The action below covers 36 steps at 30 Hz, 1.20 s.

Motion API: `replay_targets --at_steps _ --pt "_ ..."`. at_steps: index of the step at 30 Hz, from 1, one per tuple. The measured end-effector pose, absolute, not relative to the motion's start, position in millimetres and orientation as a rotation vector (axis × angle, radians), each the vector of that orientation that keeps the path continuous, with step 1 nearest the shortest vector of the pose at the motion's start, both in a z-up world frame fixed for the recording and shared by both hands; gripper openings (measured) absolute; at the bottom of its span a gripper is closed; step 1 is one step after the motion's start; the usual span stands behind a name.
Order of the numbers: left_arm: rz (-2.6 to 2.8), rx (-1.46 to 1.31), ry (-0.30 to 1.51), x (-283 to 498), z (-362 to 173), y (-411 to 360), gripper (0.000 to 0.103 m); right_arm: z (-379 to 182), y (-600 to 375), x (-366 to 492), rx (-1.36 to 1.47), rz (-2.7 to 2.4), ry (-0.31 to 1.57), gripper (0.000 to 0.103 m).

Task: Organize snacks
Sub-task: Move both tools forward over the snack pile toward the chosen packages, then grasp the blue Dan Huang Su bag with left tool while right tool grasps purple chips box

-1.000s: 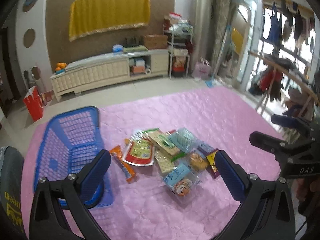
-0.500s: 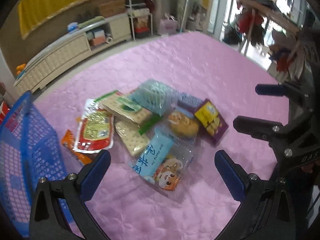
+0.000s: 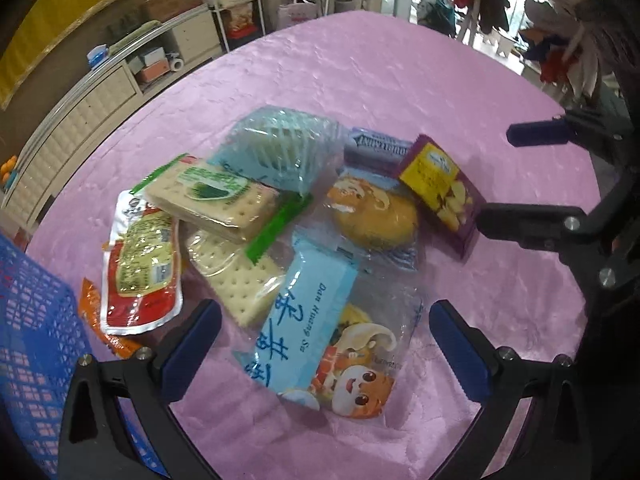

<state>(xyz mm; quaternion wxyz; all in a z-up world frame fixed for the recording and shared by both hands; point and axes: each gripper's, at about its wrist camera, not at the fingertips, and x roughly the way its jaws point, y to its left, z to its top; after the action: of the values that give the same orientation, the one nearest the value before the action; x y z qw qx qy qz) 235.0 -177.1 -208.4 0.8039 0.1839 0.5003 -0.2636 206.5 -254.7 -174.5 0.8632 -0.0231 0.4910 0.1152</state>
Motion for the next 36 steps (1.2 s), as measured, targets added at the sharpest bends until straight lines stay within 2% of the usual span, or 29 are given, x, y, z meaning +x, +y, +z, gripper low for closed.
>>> replay_targets --at_steps 3,5,6,10,14,17,19,20,22,36 --pt "-0.592 0.376 1.082 237 -212 -179 0.093 -179 -251 209 -0.061 0.240 1.043 0.102" --pt "-0.623 0.345 1.088 236 -210 -178 0.081 -180 -249 212 -0.082 0.233 1.048 0.102" --pt "-0.637 0.333 1.091 237 -210 -177 0.078 -182 -247 213 -0.090 0.229 1.051 0.102" --pt "-0.647 0.327 1.089 237 -211 -175 0.077 -189 -246 220 -0.082 0.227 1.080 0.101" --pt "-0.645 0.307 1.085 234 -211 -173 0.075 -195 -242 225 -0.081 0.211 1.101 0.095" --pt "-0.643 0.289 1.080 234 -211 -167 0.073 -200 -238 226 -0.110 0.198 1.116 0.084" --pt "-0.643 0.283 1.076 233 -210 -165 0.072 -204 -237 226 -0.107 0.202 1.129 0.071" --pt "-0.640 0.280 1.074 233 -210 -165 0.070 -205 -238 225 -0.103 0.204 1.135 0.070" --pt "-0.634 0.270 1.076 232 -208 -163 0.067 -203 -238 222 -0.104 0.208 1.122 0.055" --pt "-0.564 0.236 1.006 196 -171 -148 0.065 -160 -238 191 -0.086 0.238 1.054 0.053"
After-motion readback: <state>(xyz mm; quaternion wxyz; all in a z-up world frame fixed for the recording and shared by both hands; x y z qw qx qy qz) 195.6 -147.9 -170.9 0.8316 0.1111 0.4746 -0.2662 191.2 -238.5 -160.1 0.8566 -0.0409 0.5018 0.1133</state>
